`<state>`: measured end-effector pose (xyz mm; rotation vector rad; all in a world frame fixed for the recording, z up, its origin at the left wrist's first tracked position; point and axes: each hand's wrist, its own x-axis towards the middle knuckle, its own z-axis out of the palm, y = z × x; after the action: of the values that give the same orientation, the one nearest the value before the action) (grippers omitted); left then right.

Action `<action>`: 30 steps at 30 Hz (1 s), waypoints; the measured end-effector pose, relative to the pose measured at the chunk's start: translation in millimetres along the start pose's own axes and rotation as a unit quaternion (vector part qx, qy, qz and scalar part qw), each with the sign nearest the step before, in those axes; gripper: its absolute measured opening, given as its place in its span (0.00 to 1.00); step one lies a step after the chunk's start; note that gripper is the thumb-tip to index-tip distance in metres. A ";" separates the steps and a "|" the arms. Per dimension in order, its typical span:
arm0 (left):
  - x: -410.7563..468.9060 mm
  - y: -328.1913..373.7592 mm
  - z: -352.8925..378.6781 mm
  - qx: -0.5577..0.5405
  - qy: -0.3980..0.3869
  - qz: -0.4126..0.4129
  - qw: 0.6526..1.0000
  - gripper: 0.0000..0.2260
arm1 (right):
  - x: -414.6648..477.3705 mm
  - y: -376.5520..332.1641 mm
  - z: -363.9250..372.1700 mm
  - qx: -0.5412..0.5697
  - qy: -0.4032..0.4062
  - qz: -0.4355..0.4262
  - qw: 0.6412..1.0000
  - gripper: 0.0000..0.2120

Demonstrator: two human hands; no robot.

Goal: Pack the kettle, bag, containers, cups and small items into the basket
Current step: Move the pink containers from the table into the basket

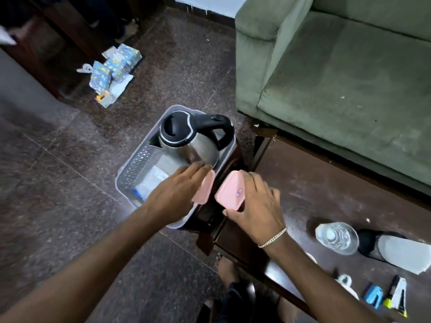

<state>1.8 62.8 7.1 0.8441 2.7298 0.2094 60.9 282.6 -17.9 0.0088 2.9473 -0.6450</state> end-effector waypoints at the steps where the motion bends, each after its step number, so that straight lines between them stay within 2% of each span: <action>1: -9.5 -12.8 -5.9 0.005 -0.013 -0.007 1.000 0.47 | 1.4 -15.0 2.7 0.009 0.005 -0.010 1.000 0.50; 7: -43.1 -83.1 -11.0 0.032 -0.104 -0.021 0.994 0.45 | 15.2 -93.3 42.9 0.047 0.001 -0.041 0.998 0.46; 12: -40.4 -119.3 9.3 0.019 -0.155 -0.039 0.987 0.48 | 19.8 -126.0 86.1 -0.004 -0.041 -0.026 0.999 0.46; 17: -27.6 -129.5 28.1 0.003 -0.212 -0.027 0.977 0.47 | 20.2 -131.7 107.3 -0.054 -0.063 0.003 0.996 0.30; 21: -24.7 -140.1 32.5 -0.018 -0.225 -0.028 0.974 0.46 | 22.3 -130.7 109.4 -0.064 -0.074 0.026 0.995 0.26; 23: -22.4 -144.6 33.9 -0.020 -0.227 -0.033 0.973 0.47 | 24.7 -130.8 110.5 -0.067 -0.081 0.034 0.994 0.30; 26: -20.0 -147.0 35.8 -0.010 -0.227 -0.033 0.973 0.49 | 26.1 -131.3 112.8 -0.059 -0.105 0.041 0.992 0.42; 30: -23.7 -145.3 36.0 -0.001 -0.219 -0.035 0.975 0.53 | 24.3 -128.6 111.2 -0.048 -0.101 0.034 0.993 0.47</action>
<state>-45.7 -67.8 -53.6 0.6935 2.3385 0.0063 46.0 119.0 -67.6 0.0329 2.7667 -0.4633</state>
